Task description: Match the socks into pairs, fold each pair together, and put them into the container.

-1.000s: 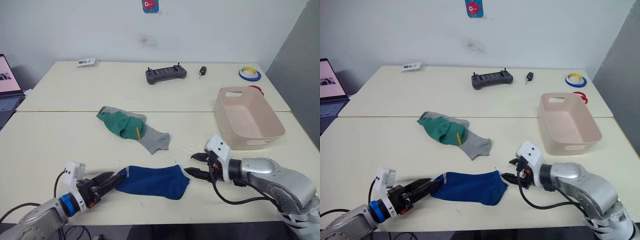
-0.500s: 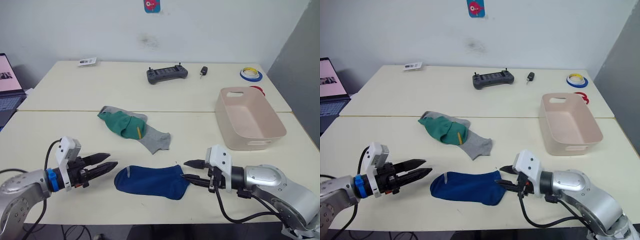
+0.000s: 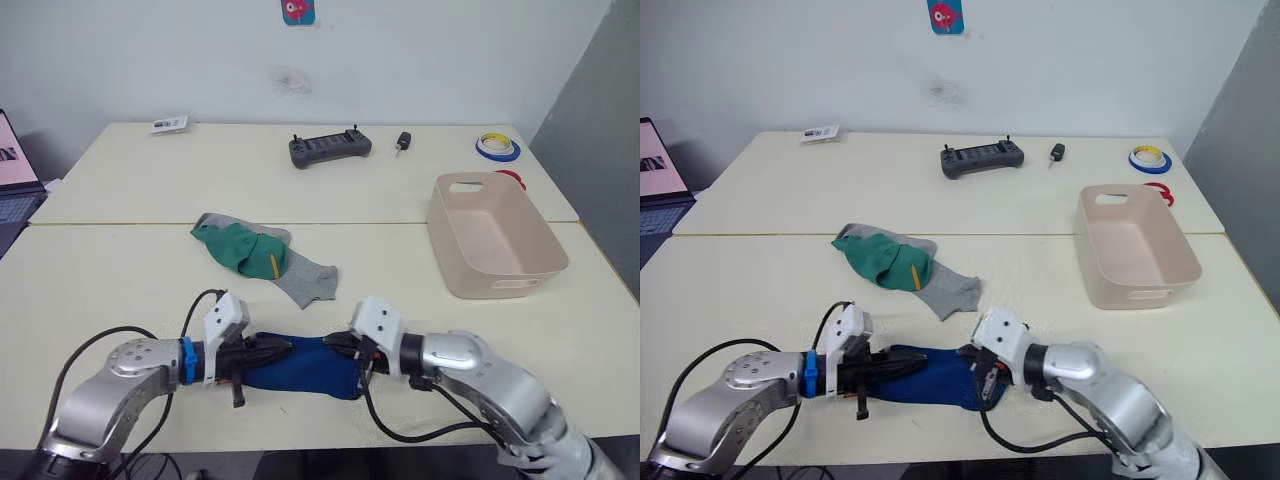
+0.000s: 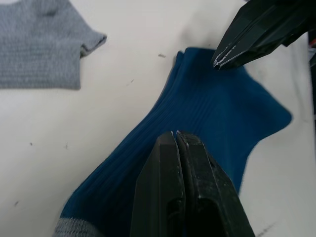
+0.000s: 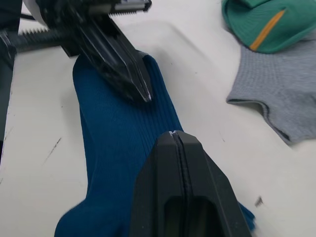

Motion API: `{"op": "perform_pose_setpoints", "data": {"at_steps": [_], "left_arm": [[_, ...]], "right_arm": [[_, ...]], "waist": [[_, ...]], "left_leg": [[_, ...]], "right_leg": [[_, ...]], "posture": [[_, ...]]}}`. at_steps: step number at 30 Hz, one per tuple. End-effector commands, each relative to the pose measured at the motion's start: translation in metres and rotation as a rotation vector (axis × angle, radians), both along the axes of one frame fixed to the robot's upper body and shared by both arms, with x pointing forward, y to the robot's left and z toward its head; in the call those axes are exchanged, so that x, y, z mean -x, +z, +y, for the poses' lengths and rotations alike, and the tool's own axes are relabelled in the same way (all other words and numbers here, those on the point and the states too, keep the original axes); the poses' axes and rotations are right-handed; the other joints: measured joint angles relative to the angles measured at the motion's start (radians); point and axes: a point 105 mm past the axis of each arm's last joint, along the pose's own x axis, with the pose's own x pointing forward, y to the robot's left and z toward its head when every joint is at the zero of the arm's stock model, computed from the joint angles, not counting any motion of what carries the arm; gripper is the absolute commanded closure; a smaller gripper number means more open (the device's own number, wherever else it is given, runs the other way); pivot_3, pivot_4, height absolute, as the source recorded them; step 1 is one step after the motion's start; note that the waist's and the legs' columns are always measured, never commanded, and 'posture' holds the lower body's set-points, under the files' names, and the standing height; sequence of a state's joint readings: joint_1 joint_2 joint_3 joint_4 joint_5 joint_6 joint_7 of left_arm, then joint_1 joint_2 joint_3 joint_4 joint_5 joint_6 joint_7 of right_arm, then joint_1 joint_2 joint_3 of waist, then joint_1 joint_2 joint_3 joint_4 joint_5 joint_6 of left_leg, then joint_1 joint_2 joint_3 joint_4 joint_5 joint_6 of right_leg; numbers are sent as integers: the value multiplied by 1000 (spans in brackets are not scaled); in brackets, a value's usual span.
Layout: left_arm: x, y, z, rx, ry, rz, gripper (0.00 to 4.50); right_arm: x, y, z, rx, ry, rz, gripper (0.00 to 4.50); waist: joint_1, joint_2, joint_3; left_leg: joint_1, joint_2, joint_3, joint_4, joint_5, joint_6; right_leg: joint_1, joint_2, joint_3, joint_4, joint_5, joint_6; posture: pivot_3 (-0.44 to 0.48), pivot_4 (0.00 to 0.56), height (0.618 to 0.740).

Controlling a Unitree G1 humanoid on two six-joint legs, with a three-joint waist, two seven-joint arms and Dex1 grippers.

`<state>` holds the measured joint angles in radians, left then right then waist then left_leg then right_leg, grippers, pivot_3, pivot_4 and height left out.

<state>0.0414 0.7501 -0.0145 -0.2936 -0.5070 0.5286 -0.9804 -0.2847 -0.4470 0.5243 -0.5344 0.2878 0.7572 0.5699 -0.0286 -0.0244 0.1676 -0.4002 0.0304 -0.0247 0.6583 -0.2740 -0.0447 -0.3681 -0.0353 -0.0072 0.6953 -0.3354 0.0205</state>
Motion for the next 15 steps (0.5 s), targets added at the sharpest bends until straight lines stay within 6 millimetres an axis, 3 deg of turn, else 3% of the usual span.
{"op": "perform_pose_setpoints", "data": {"at_steps": [1, 5, 10, 15], "left_arm": [[-1, -7, -1, -19, 12, -18, 4452], [1, -18, 5, -52, 42, -5, 4452], [2, -29, 11, -77, 80, 11, 4452], [5, -34, 14, -94, 98, 29, 4452]], "right_arm": [[-1, -4, 4, -6, 11, 25, 4500], [5, -20, 2, 31, 27, 54, 4500], [14, -40, -17, 133, 28, 45, 4500], [13, -45, -53, 185, -61, 39, 4500]], "waist": [[0, 0, 0], [0, 0, 0], [0, 2, -2], [1, 6, -6]], "left_leg": [[0, 0, 0, 0, 0, 0], [0, 0, 0, 0, 0, 0], [2, 0, 0, 0, 0, 0], [5, 0, -1, 0, -1, 1]], "right_leg": [[0, 0, 0, 0, 0, 0], [1, -1, 0, 0, 0, 0], [2, -1, 0, 0, 0, 0], [9, -1, -1, -4, 0, 0]], "posture": [[0, 150, 740], [0, 150, 740], [0, 150, 740], [0, 150, 740]]}}
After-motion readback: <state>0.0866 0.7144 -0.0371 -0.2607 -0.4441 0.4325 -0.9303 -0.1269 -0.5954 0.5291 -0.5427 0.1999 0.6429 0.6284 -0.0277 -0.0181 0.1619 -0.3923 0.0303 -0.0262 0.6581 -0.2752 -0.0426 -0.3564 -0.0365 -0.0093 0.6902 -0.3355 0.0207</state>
